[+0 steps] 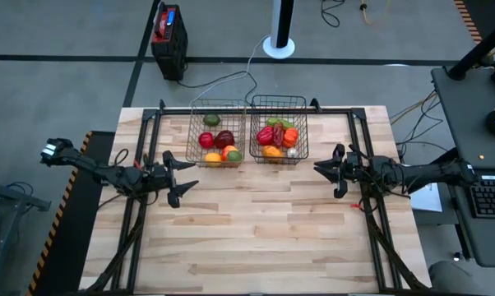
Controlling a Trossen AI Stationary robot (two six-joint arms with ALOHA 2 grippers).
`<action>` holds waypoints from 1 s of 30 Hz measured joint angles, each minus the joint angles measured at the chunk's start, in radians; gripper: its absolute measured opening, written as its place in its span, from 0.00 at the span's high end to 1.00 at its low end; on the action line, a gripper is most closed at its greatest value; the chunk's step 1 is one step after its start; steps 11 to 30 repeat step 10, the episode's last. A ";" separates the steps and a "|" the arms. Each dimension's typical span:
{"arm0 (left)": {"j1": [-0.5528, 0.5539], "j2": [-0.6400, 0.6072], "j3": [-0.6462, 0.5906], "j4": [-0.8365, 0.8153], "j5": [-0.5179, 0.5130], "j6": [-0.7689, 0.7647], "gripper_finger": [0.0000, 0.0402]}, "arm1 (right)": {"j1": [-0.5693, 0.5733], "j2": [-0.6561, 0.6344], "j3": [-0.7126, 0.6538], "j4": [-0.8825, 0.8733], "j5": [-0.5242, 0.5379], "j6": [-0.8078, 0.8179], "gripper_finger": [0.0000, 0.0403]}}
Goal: Sort produce into baskets
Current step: Return to Home Position
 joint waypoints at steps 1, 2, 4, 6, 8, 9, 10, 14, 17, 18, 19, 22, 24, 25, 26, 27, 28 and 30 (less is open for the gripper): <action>0.000 0.000 0.000 0.000 0.000 0.000 0.29 | 0.000 0.000 0.000 0.000 0.000 0.000 0.82; 0.000 0.000 0.000 0.000 0.000 0.000 0.29 | 0.000 0.000 0.000 0.000 0.000 0.000 0.83; 0.000 0.000 0.000 0.000 0.000 0.000 0.29 | 0.000 0.000 0.000 0.000 0.000 0.000 0.83; 0.000 0.000 0.000 0.000 0.000 0.000 0.29 | 0.000 0.000 0.000 0.000 0.000 0.000 0.83; 0.000 0.000 0.000 0.000 0.000 0.000 0.29 | 0.000 0.000 0.000 0.000 0.000 0.000 0.82; 0.000 0.000 0.000 0.000 0.000 0.000 0.29 | 0.000 0.000 0.000 0.000 0.000 0.000 0.82; 0.000 0.000 0.000 0.000 0.000 0.000 0.29 | 0.000 0.000 0.000 0.000 0.000 0.000 0.81; 0.000 0.000 0.000 0.000 0.000 0.000 0.29 | 0.000 0.000 0.000 0.000 0.000 0.000 0.81; 0.000 0.000 0.000 0.000 0.000 0.000 0.29 | 0.000 0.000 0.000 0.000 0.000 0.000 0.81; 0.000 0.000 0.000 0.000 0.000 0.000 0.29 | 0.000 0.000 0.000 0.000 0.000 0.000 0.81; 0.000 0.000 0.000 0.000 0.000 0.000 0.29 | 0.000 0.000 0.000 0.000 0.000 0.000 0.81; 0.000 0.000 0.000 0.000 0.000 0.000 0.29 | 0.000 0.000 0.000 0.000 0.000 0.000 0.81; 0.000 0.000 0.000 0.000 0.000 0.000 0.29 | 0.000 0.000 0.000 0.000 0.000 0.000 0.81; 0.000 0.000 0.000 0.000 0.000 0.000 0.29 | 0.000 0.000 0.000 0.000 0.000 0.000 0.81; 0.000 0.000 0.000 0.000 0.000 0.000 0.29 | 0.000 0.000 0.000 0.000 0.000 0.000 0.81; 0.000 0.000 0.000 0.000 0.000 0.000 0.29 | 0.000 0.000 0.000 0.000 0.000 0.000 0.81; 0.000 0.000 0.000 0.000 0.000 0.000 0.29 | 0.000 0.000 0.000 0.000 0.000 0.000 0.81; 0.000 0.000 0.000 0.000 0.000 0.000 0.29 | 0.000 0.000 0.000 0.000 0.000 0.000 0.81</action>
